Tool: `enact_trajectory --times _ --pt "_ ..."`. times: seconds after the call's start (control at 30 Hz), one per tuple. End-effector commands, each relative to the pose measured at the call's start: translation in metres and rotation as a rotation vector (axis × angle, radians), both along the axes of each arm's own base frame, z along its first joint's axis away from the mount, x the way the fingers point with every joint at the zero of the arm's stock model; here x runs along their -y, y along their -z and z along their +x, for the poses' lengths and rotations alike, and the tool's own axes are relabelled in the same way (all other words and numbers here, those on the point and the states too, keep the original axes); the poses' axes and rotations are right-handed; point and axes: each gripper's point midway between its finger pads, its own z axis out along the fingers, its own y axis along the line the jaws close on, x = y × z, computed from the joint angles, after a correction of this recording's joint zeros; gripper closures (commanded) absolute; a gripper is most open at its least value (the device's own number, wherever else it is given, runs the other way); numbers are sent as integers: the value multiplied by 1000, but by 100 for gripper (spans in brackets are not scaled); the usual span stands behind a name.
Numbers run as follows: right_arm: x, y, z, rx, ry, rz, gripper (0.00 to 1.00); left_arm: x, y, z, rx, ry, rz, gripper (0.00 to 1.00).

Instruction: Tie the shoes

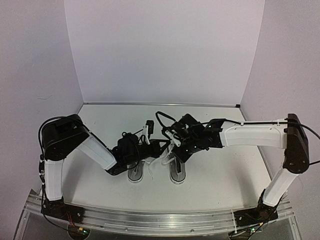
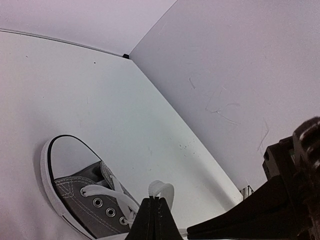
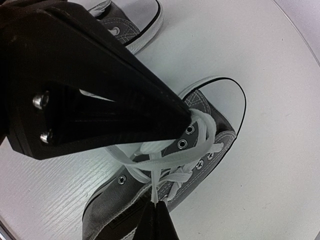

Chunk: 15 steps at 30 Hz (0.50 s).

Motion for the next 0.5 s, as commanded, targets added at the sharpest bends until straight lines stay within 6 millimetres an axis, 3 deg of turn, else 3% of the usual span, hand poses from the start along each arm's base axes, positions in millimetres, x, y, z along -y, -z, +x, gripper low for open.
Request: enact_trajectory --times 0.0,0.17,0.47 --pt "-2 -19 -2 28 -21 52 100 8 -40 8 69 12 -120 100" --pt "-3 -16 -3 23 -29 50 100 16 -43 11 53 29 -107 100" --pt "0 -25 1 60 -18 53 100 32 -14 11 -89 85 -28 100"
